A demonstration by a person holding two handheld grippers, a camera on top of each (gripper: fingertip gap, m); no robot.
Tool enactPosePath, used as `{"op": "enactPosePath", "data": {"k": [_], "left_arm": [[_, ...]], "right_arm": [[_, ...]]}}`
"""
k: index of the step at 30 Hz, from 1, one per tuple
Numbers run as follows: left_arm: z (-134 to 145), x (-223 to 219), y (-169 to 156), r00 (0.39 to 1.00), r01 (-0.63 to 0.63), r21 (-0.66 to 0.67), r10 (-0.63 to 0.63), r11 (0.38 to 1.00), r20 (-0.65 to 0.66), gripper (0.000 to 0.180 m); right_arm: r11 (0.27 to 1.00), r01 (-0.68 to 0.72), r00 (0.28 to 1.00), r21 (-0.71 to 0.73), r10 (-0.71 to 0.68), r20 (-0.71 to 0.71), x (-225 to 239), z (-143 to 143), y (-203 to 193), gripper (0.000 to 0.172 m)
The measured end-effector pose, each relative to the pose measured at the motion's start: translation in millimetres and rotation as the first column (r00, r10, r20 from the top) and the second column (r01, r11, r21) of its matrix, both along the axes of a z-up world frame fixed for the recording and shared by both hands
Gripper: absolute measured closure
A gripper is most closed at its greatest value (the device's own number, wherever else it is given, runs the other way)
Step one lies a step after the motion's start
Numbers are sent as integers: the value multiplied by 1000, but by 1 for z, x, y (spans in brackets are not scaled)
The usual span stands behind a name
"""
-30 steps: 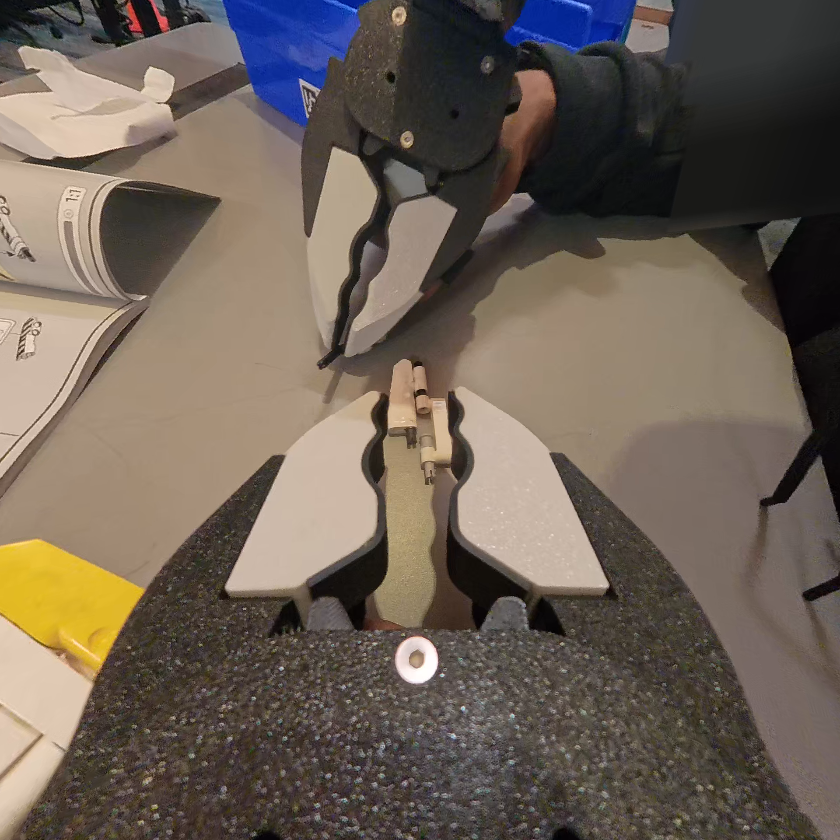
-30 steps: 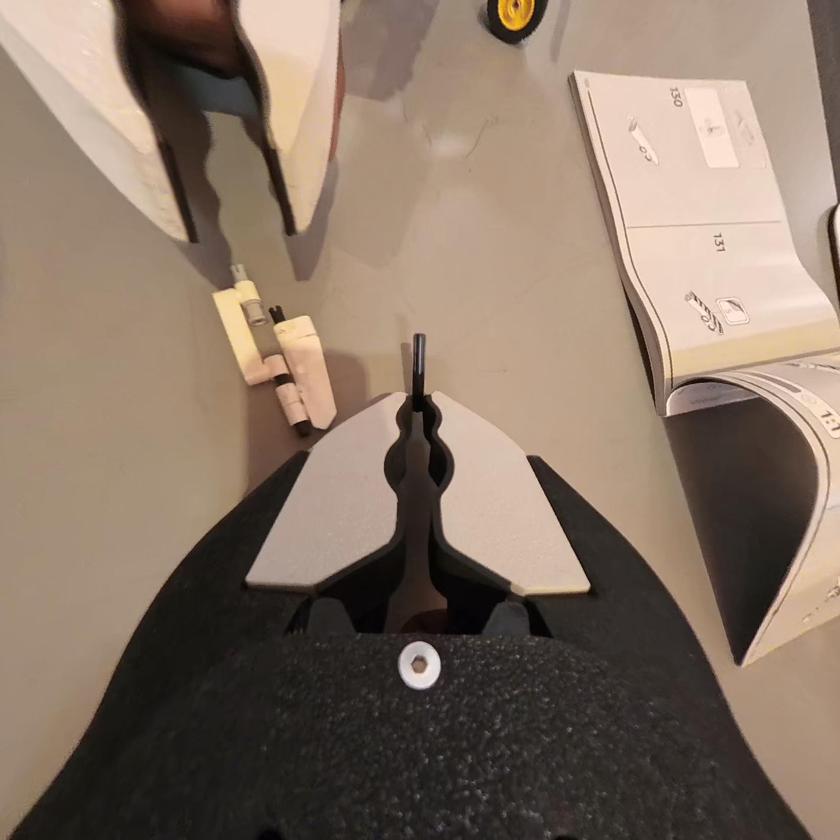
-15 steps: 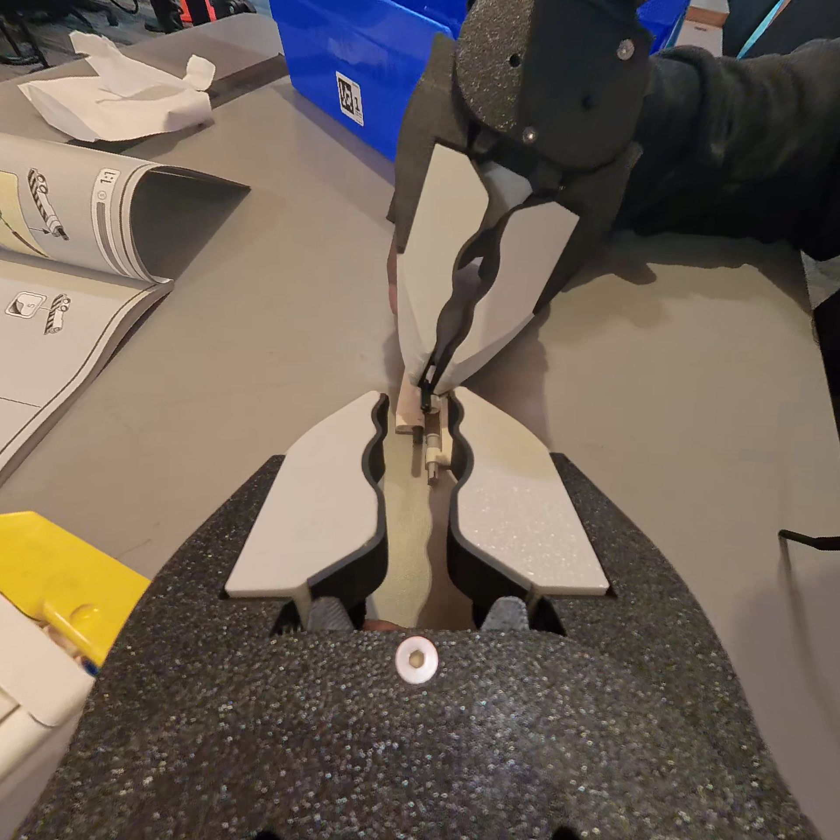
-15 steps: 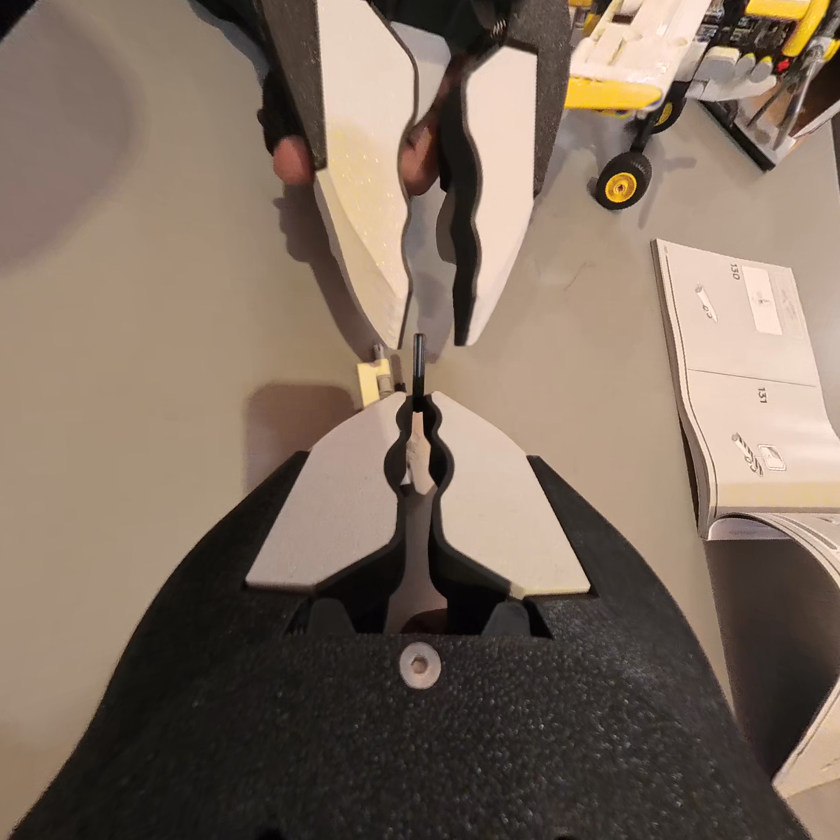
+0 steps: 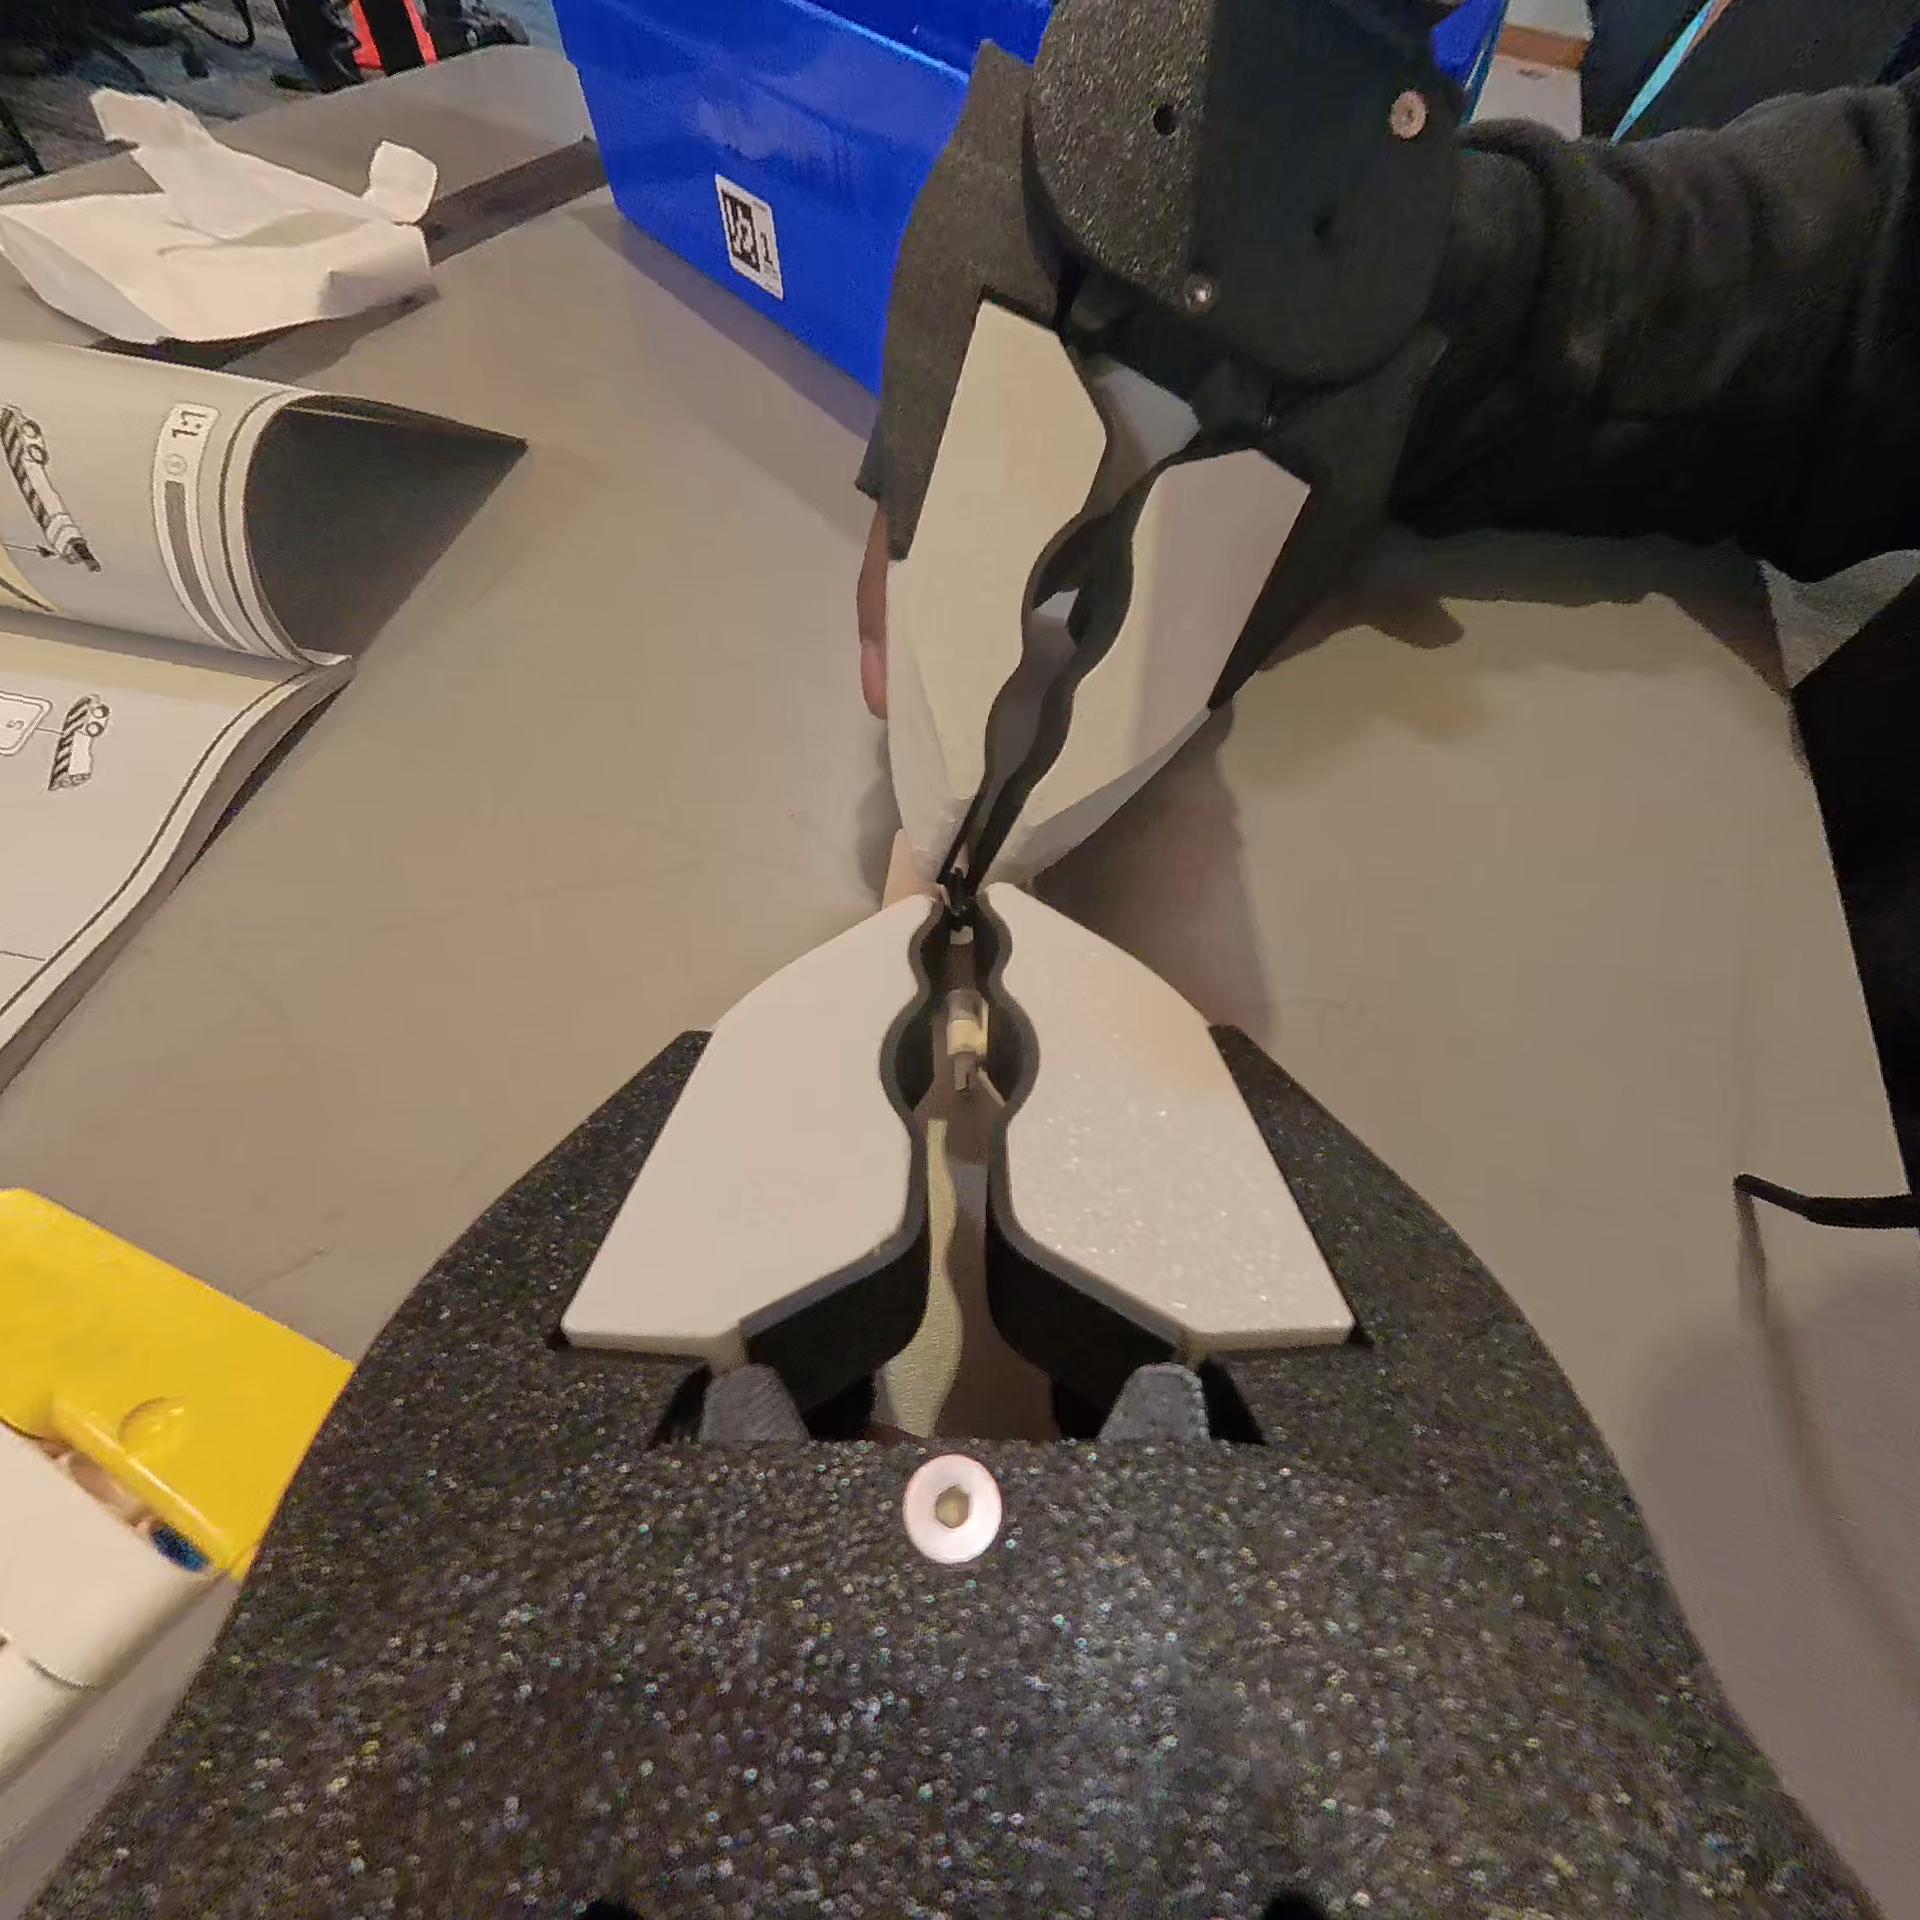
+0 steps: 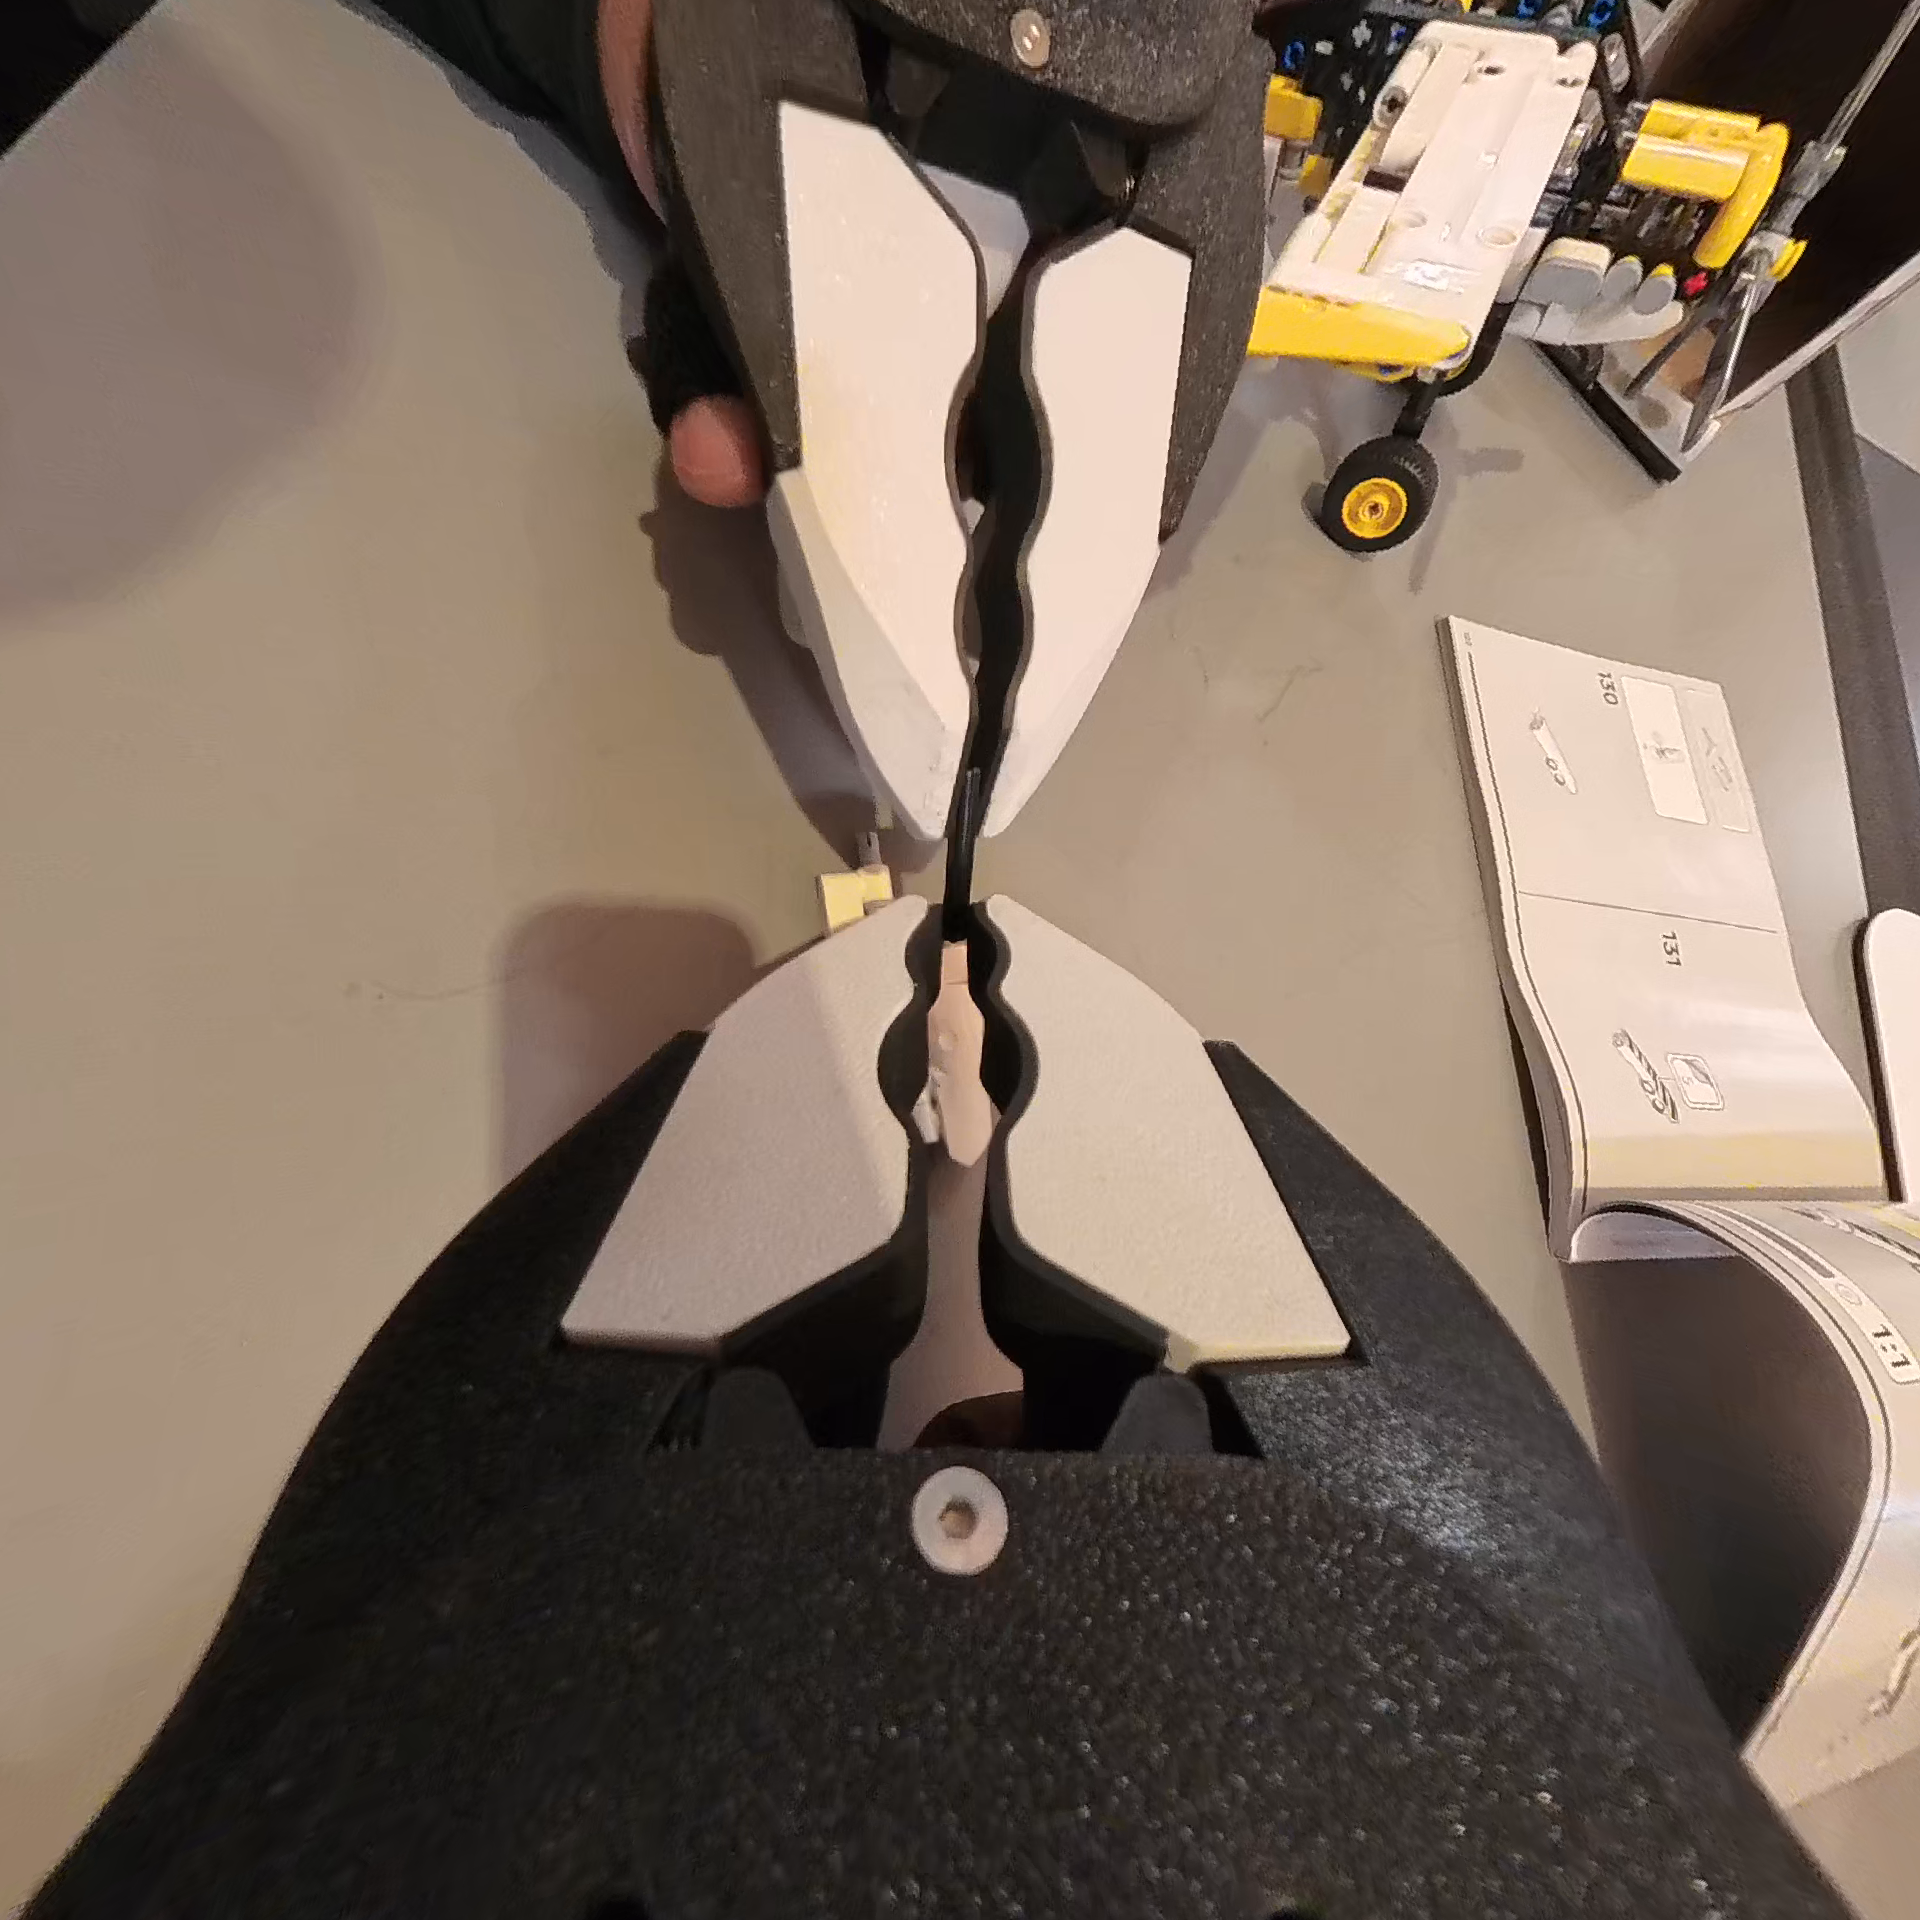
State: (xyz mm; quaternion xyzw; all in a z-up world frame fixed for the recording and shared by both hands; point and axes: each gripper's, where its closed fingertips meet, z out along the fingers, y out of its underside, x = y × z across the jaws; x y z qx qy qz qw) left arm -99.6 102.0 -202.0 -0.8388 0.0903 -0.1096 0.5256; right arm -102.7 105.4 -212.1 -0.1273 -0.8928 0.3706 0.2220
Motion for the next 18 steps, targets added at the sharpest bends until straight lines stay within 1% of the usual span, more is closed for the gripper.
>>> {"op": "enactPosePath", "data": {"k": [2,4,6,8,9,14,18], "left_arm": [[1,-1,0,1000,0,6,0,1000,16,176],[3,-1,0,1000,-5,16,4,1000,24,176],[4,-4,-1,999,-19,16,18,1000,33,176],[1,-5,-2,999,-26,-6,26,1000,32,176],[0,-5,-2,999,-26,-9,27,1000,27,176],[-3,-6,-3,999,-33,-29,33,999,12,176],[-4,-9,-4,999,-45,-41,45,998,-4,176]], "right_arm": [[1000,-4,1000,-22,4,6,0,2,-1,168],[999,1,999,-41,1,48,1,0,1,167],[999,33,994,-8,-32,101,-2,-11,10,154],[997,69,983,36,-74,168,-5,-26,19,150],[995,95,978,24,-97,182,-9,-28,20,152],[994,105,920,-30,-85,382,-6,-32,13,139],[994,105,880,-41,-74,470,0,-34,10,140]]}}
